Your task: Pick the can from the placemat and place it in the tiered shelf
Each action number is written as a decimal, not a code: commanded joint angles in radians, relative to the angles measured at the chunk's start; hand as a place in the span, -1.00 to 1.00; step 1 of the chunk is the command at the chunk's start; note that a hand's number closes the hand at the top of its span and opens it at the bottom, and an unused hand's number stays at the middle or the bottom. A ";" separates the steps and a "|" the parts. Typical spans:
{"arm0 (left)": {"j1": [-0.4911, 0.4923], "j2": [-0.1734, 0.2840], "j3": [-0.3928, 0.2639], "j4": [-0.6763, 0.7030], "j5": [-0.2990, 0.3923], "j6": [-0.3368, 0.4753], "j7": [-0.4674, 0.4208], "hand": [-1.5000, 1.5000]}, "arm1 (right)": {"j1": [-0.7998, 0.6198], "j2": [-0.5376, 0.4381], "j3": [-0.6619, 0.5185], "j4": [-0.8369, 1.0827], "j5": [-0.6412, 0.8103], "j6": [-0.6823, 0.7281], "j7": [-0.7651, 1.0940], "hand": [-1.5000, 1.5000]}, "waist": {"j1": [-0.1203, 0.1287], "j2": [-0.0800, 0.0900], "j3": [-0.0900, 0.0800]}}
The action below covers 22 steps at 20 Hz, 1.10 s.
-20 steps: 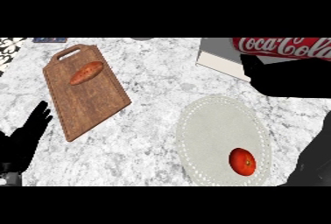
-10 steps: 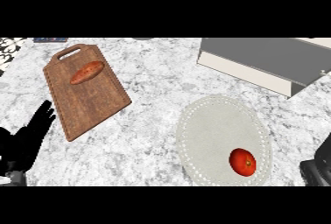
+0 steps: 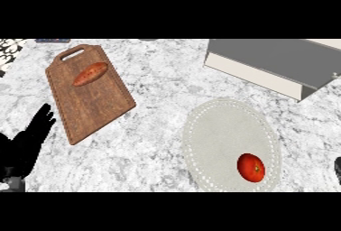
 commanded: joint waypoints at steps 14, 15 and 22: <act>-0.023 -0.036 0.010 -0.032 -0.029 0.001 0.037 0.00 | 0.014 -0.075 -0.072 0.469 0.033 -0.365 -0.223 1.00 | 0.005 0.002 0.001; 0.021 0.033 0.068 -0.058 0.035 -0.069 0.056 0.00 | 0.074 -0.132 -0.077 0.461 0.036 -0.336 -0.270 1.00 | 0.006 0.001 0.001; -0.062 -0.040 0.014 -0.016 -0.037 -0.005 0.071 0.00 | 0.007 -0.147 -0.082 0.620 0.061 -0.409 -0.249 -1.00 | 0.002 0.001 0.001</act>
